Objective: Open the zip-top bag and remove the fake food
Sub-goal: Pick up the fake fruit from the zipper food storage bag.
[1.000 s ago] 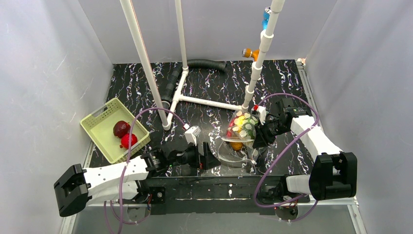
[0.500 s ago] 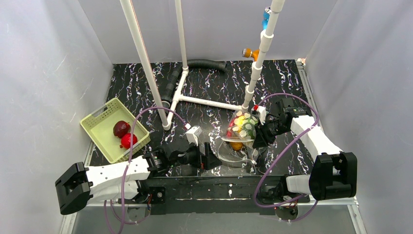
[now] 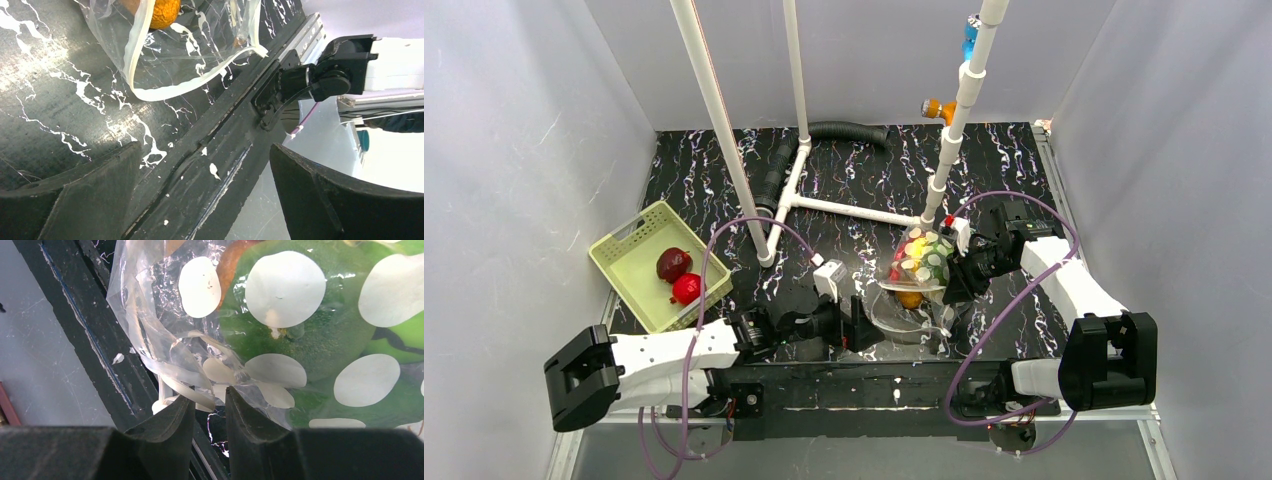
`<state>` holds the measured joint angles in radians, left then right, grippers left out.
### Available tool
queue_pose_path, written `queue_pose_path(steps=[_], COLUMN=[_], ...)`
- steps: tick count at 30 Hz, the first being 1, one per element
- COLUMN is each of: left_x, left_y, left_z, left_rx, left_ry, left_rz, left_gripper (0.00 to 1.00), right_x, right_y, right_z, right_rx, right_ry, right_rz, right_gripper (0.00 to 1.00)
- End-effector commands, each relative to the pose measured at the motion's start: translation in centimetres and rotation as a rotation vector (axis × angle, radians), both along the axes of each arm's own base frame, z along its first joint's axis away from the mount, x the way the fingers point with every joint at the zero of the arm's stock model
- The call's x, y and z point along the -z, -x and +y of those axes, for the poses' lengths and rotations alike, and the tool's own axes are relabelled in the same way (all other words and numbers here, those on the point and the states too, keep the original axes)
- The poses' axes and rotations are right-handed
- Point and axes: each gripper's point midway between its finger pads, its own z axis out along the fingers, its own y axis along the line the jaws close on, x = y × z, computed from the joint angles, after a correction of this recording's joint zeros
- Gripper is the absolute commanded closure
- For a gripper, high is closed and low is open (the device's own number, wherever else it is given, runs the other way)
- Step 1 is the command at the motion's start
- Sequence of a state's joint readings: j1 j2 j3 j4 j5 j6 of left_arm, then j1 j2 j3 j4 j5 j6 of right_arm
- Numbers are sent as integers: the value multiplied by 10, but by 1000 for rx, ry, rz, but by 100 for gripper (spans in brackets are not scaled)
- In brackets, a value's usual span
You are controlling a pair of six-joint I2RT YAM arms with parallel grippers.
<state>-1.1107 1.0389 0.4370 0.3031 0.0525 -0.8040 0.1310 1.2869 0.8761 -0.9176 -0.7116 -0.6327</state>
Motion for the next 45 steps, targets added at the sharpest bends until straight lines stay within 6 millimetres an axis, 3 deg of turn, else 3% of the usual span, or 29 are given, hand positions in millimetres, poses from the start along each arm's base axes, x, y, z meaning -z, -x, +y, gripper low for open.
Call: queue_pose_path(steps=[1,8,25,45], left_x=[-14,-12,-5,3], left_y=[-9,-21,-28,-45], left_z=[-11,-17,-33,-39], left_rx=[19,14,80,78], left_ry=[6,-52,-165,-230], left_rz=[-110,-202,-470,-580], left_gripper=[0,1,1,0], right_x=[-18,-18,-18,-17], right_y=[-7,-6,-7,-7], right_z=[4,4,4,4], right_rx=[-12,-12,-13,-12], right_ry=[-35,-35,-35,-33], right_rz=[-56,-56,-58,-56], right_gripper=[64,64,64,64])
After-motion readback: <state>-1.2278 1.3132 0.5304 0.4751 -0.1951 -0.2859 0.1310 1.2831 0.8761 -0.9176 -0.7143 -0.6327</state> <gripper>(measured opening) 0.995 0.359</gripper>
